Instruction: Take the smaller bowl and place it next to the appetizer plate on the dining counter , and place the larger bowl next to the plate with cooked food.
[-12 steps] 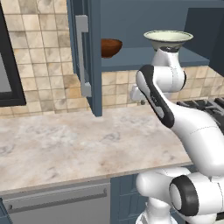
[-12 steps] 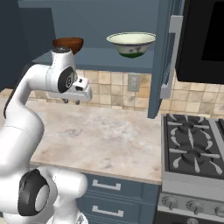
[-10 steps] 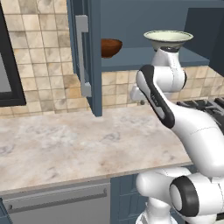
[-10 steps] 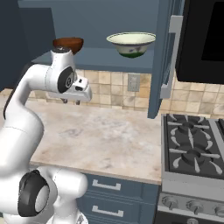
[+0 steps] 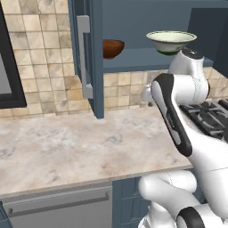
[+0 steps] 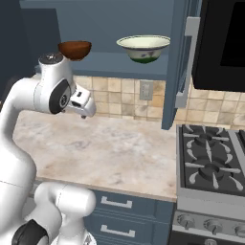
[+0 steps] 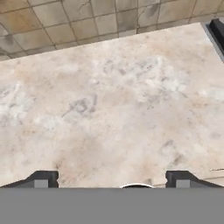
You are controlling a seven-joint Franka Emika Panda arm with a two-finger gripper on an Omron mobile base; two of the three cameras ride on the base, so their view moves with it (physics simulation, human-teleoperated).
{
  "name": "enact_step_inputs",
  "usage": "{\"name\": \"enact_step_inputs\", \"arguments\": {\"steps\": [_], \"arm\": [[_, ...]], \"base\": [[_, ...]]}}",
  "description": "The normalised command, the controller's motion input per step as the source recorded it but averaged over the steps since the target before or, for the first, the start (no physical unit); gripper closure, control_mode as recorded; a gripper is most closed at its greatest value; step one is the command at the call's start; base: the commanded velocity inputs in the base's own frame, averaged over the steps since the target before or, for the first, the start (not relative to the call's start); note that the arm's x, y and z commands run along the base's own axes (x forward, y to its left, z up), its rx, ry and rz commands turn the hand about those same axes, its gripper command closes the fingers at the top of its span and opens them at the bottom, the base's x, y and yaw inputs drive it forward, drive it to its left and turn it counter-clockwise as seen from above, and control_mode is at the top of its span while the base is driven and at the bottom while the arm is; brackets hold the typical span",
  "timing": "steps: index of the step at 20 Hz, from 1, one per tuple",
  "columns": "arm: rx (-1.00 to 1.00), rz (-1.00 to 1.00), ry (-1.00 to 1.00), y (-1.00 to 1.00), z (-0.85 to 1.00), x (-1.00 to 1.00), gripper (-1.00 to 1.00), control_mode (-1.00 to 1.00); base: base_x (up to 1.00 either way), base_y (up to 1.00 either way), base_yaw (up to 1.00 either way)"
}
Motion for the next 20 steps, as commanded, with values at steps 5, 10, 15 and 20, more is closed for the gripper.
{"name": "enact_step_inputs", "arguments": {"steps": [5, 10, 15, 20], "arm": [[0.28, -0.17, -0.07, -0.24, 0.96, -0.24, -1.0, -1.0], [0.25, -0.05, -0.12, -0.07, 1.0, -0.04, -1.0, -1.0], [0.26, -0.01, -0.31, 0.0, 0.94, 0.14, -1.0, -1.0], [0.25, -0.07, -0.28, 0.09, 0.54, 0.32, -1.0, -1.0]], "base": [[0.0, 0.0, 0.0], [0.0, 0.0, 0.0], [0.0, 0.0, 0.0], [0.0, 0.0, 0.0]]}}
